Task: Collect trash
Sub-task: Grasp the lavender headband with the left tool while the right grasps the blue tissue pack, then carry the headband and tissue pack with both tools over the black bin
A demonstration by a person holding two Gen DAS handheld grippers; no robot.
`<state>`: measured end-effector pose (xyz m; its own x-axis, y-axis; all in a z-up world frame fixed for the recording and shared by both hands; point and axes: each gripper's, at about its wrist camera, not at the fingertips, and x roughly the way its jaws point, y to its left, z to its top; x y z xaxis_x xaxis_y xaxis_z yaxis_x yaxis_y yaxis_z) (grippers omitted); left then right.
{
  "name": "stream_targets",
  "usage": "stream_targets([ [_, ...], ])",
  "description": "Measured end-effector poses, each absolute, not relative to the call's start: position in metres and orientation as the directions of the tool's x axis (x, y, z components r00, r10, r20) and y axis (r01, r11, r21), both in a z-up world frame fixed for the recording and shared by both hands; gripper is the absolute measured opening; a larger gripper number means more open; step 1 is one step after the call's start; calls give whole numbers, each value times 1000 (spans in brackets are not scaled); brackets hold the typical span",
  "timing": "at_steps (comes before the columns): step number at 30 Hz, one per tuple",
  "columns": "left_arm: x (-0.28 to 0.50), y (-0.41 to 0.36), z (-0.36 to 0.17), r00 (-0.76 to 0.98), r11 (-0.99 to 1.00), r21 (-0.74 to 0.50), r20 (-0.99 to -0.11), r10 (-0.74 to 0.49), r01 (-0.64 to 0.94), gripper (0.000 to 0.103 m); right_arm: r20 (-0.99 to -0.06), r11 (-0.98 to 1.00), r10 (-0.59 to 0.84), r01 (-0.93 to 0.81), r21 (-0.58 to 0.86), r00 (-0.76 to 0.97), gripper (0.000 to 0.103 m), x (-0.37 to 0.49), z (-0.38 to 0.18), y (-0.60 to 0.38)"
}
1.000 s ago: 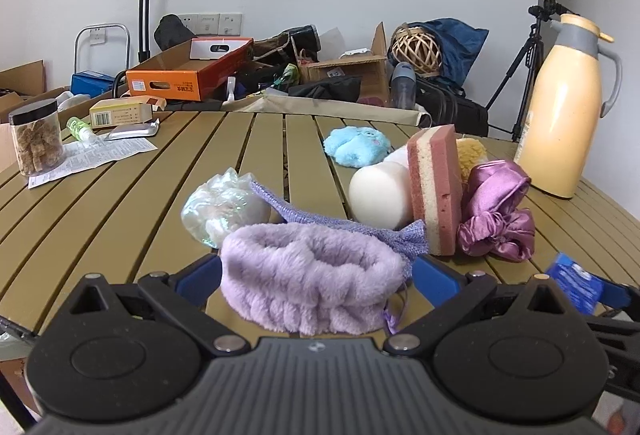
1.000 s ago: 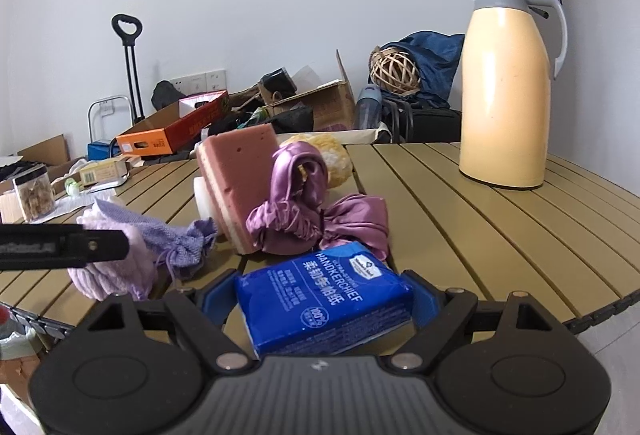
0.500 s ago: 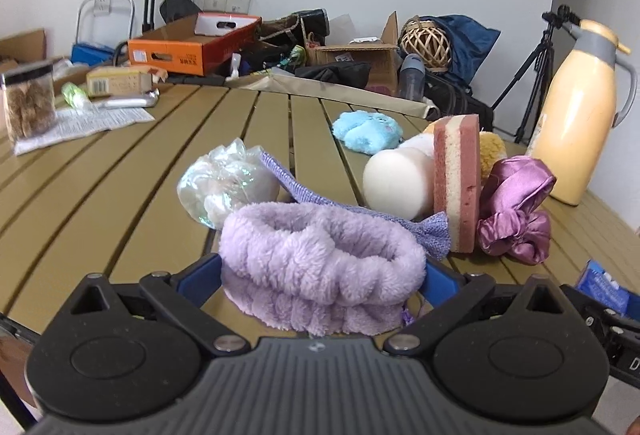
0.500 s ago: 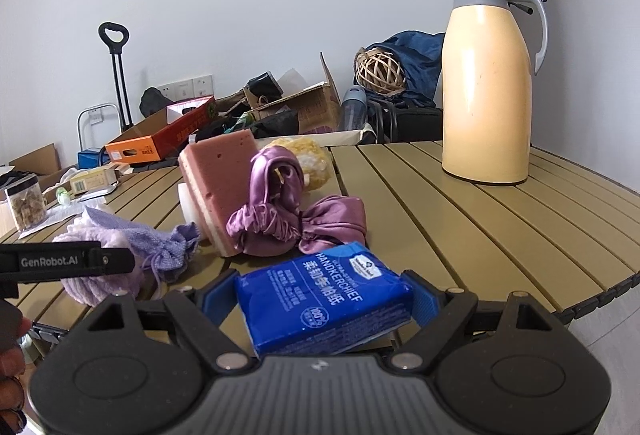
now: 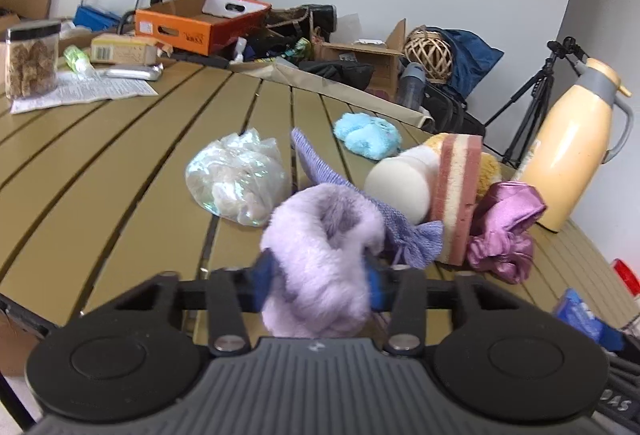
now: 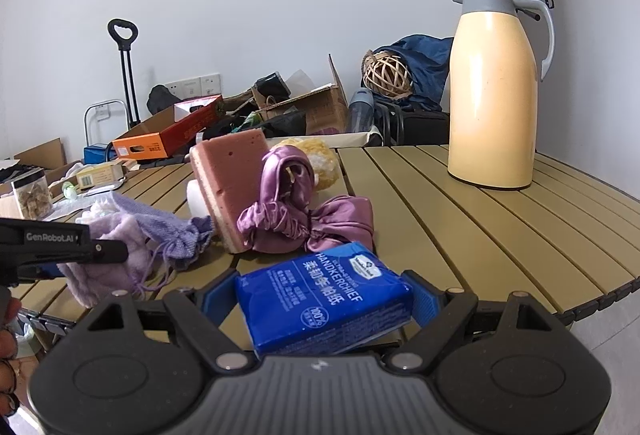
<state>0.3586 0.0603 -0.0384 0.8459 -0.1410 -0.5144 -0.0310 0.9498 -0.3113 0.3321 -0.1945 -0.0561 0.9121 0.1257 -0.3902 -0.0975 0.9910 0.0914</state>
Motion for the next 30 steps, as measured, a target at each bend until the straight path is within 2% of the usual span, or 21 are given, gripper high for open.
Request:
stream_targets([
  [2, 357, 60, -36, 842, 948, -315, -521, -142, -35, 31, -392, 991, 126, -97, 91, 912, 86, 332, -56, -194],
  [5, 355, 62, -32, 841, 945, -324, -523, -140, -44, 29, -392, 991, 126, -97, 92, 911, 86, 332, -56, -194],
  [15, 341, 72, -14, 866, 945, -320, -488, -108, -63, 28, -385, 990, 131, -104, 91, 914, 86, 329, -55, -195],
  [30, 291, 43, 6, 883, 966, -258, -446, -146, 29, 28, -385, 987, 158, -128, 102, 909, 86, 292, -36, -197],
])
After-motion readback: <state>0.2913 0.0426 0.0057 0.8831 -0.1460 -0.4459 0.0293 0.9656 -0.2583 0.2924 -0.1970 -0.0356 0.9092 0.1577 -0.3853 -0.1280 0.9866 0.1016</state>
